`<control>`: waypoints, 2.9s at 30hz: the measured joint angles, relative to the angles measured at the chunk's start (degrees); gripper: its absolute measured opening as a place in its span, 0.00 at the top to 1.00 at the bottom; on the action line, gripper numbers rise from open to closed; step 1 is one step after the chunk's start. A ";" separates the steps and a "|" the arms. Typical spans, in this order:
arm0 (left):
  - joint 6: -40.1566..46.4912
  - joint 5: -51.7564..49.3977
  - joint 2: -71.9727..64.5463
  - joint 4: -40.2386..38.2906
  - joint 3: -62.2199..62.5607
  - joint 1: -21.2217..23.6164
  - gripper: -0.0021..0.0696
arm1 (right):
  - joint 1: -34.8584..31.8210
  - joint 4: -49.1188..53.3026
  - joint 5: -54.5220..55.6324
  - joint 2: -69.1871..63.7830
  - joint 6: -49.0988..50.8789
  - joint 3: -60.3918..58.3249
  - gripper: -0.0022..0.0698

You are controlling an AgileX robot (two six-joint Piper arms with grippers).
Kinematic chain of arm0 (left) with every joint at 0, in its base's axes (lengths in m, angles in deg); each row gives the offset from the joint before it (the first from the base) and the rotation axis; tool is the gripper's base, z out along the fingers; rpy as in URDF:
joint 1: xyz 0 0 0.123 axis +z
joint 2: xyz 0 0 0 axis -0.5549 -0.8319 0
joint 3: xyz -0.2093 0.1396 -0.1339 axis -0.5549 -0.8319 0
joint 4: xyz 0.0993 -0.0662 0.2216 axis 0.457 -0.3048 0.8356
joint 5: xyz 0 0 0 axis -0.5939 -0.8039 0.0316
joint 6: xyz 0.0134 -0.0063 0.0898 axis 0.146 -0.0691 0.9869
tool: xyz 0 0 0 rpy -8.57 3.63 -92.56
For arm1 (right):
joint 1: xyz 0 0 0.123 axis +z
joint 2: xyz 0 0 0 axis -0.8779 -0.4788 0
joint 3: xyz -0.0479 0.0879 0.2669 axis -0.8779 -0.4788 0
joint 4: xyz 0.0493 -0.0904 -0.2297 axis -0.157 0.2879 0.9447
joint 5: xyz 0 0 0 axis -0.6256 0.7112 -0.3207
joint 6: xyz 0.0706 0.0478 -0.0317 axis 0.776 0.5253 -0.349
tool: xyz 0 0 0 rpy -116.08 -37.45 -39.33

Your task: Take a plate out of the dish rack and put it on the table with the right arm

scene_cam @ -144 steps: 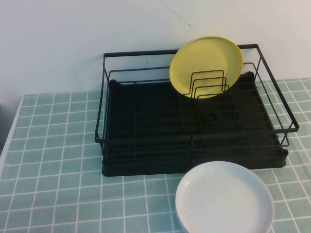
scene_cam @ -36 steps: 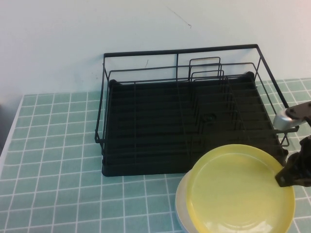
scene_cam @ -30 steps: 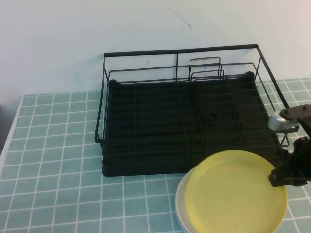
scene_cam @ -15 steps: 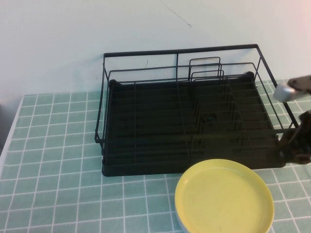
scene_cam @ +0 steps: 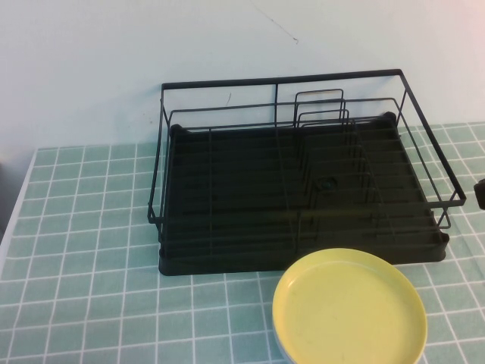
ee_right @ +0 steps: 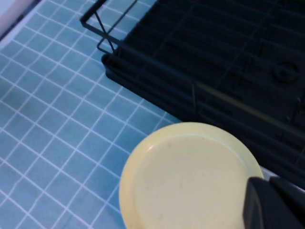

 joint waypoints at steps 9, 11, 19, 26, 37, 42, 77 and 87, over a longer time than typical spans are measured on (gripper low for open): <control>0.00 0.00 0.00 0.00 0.00 0.00 0.98 | 0.00 3.32 6.96 9.36 -9.36 -9.91 0.97; 0.00 0.00 0.00 0.00 0.00 0.00 0.98 | -0.58 3.96 12.62 15.88 -10.21 -17.07 0.97; 0.00 0.00 0.00 0.00 0.00 0.00 0.98 | -7.21 4.53 22.38 41.17 -10.88 -41.33 0.97; 0.00 0.00 0.00 0.00 0.00 0.00 0.98 | -9.49 2.74 22.38 54.75 -10.97 -52.10 0.97; 0.00 0.00 0.00 0.00 0.00 0.00 0.98 | -9.53 9.09 33.87 57.29 -3.57 -55.35 0.97; 0.00 0.00 0.00 0.00 0.00 0.00 0.98 | -9.61 28.66 36.17 58.82 18.35 -60.28 0.97; 0.00 0.00 0.00 0.00 0.00 0.00 0.98 | -10.99 33.70 32.44 60.16 25.99 -60.17 0.97; 0.00 0.00 0.00 0.00 0.00 0.00 0.98 | -11.02 33.81 32.44 60.16 25.99 -60.17 0.97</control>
